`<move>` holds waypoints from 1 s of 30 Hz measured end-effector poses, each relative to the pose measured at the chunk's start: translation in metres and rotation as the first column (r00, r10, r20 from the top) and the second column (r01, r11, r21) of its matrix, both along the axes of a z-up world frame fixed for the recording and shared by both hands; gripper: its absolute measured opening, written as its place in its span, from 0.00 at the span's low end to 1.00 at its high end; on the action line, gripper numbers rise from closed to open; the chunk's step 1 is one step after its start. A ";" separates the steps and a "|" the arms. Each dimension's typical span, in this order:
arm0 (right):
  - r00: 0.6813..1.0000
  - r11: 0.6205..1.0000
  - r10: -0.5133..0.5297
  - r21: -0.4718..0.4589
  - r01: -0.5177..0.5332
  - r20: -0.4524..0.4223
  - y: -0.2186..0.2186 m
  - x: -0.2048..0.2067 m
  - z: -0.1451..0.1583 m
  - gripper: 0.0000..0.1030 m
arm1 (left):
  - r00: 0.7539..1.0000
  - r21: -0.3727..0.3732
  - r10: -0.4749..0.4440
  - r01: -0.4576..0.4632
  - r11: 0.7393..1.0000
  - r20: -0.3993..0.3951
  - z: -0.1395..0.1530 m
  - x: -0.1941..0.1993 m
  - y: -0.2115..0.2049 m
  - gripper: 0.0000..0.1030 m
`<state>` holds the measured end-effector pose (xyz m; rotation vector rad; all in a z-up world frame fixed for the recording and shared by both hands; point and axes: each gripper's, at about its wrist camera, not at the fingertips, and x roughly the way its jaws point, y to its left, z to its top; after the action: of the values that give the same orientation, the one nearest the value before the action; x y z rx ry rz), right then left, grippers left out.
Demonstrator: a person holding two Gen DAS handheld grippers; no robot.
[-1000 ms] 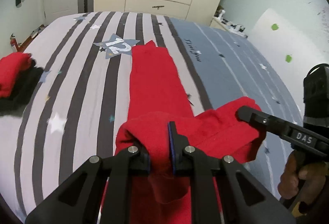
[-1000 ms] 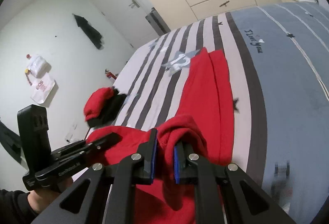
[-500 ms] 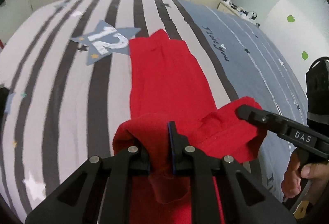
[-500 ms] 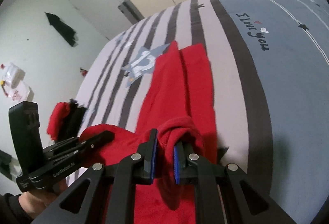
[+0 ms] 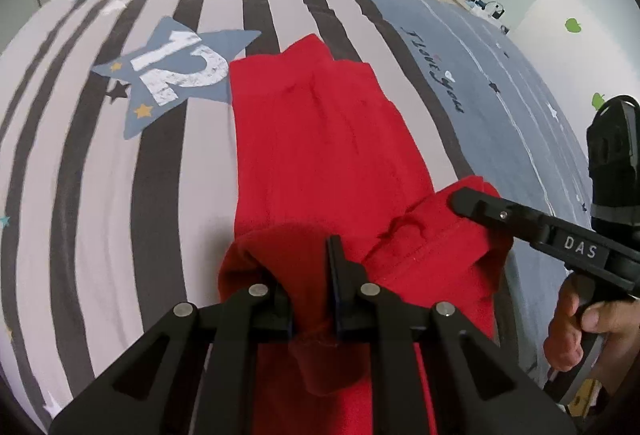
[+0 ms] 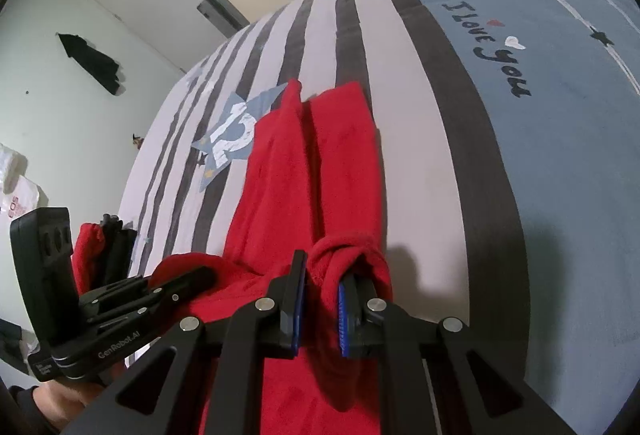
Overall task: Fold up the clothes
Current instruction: 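Lay the folded hem down and open both tools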
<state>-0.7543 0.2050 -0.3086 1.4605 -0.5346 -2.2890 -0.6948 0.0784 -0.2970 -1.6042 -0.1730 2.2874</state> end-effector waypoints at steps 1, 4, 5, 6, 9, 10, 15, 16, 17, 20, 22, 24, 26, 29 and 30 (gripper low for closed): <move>1.000 1.000 -0.001 -0.003 0.001 0.005 0.000 -0.004 -0.002 0.11 | 1.000 0.016 0.001 -0.001 1.000 0.008 -0.003 -0.003 -0.002 0.13; 0.998 0.999 0.005 -0.036 -0.003 0.056 0.003 -0.011 -0.011 0.19 | 0.997 0.093 0.037 -0.042 0.995 0.063 -0.007 -0.004 -0.015 0.17; 0.997 0.998 0.008 -0.059 -0.003 0.083 0.006 -0.013 -0.014 0.30 | 0.998 0.127 0.045 -0.051 0.991 0.054 -0.004 0.001 -0.021 0.18; 0.996 0.997 0.014 -0.073 -0.008 0.093 0.009 -0.011 -0.014 0.35 | 0.998 0.143 0.047 -0.052 0.988 0.040 -0.001 0.007 -0.026 0.21; 0.999 0.998 0.036 -0.056 -0.034 0.041 0.022 0.005 -0.005 0.49 | 0.997 0.109 0.065 -0.061 0.992 -0.033 0.016 0.027 -0.036 0.47; 0.999 0.998 0.044 -0.035 -0.044 0.007 0.027 0.014 0.001 0.49 | 0.994 0.108 0.087 -0.079 0.991 -0.072 0.023 0.037 -0.041 0.73; 0.993 0.997 0.073 0.033 -0.070 -0.092 0.044 0.062 0.019 0.50 | 0.967 0.096 0.113 -0.093 0.991 -0.227 0.038 0.077 -0.058 0.86; 0.990 0.995 0.091 0.060 -0.085 -0.104 0.040 0.074 0.021 0.50 | 0.964 0.065 0.091 -0.077 0.995 -0.251 0.038 0.083 -0.057 0.78; 0.986 0.991 0.119 0.075 -0.110 -0.121 0.035 0.084 0.022 0.50 | 0.960 0.033 0.068 -0.061 0.998 -0.273 0.038 0.089 -0.056 0.67; 0.964 0.969 0.226 0.140 -0.206 -0.142 0.005 0.109 0.019 0.50 | 0.966 -0.042 -0.007 -0.004 0.999 -0.259 0.026 0.098 -0.047 0.18; 0.960 0.963 0.251 0.134 -0.234 -0.124 -0.009 0.117 0.008 0.49 | 0.973 -0.049 -0.038 0.028 0.998 -0.226 0.015 0.101 -0.040 0.14; 0.964 0.965 0.242 0.134 -0.227 -0.113 -0.018 0.114 0.000 0.46 | 0.977 -0.042 -0.058 0.050 0.998 -0.207 0.007 0.100 -0.032 0.14; 0.968 0.967 0.230 0.140 -0.215 -0.100 -0.027 0.107 -0.009 0.41 | 0.978 -0.046 -0.069 0.062 0.997 -0.195 -0.001 0.096 -0.022 0.14; 0.971 0.969 0.215 0.146 -0.199 -0.108 -0.034 0.089 -0.012 0.41 | 0.981 -0.030 -0.069 0.064 0.997 -0.179 -0.009 0.079 -0.012 0.14; 0.970 0.969 0.214 0.148 -0.196 -0.112 -0.036 0.083 -0.012 0.41 | 0.981 -0.029 -0.065 0.061 0.998 -0.181 -0.010 0.073 -0.011 0.14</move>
<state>-0.6714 0.1687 -0.3205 1.3483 -0.1834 -2.2697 -0.6217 0.0672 -0.3069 -1.3814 -0.0495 2.3789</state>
